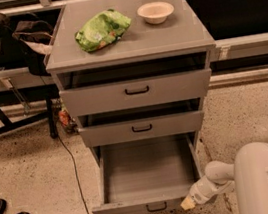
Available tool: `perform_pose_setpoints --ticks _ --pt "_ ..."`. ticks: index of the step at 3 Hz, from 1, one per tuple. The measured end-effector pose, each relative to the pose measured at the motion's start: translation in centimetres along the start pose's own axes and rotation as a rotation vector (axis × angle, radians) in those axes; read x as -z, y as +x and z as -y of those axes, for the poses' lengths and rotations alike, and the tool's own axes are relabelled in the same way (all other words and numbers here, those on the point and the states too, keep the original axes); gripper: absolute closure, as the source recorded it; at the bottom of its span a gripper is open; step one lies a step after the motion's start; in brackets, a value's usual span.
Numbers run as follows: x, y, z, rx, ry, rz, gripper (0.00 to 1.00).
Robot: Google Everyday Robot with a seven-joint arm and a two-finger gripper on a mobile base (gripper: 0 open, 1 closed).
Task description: Close bottom drawer
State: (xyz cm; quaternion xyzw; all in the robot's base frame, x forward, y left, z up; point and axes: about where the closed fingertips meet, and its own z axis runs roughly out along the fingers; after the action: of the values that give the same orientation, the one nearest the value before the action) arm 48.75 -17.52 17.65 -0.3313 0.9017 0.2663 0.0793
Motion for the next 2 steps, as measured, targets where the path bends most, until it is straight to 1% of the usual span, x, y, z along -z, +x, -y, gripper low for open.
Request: perform_pose_setpoints --ticks 2 --pt "0.18 -0.68 0.39 -0.001 0.008 0.011 1.0"
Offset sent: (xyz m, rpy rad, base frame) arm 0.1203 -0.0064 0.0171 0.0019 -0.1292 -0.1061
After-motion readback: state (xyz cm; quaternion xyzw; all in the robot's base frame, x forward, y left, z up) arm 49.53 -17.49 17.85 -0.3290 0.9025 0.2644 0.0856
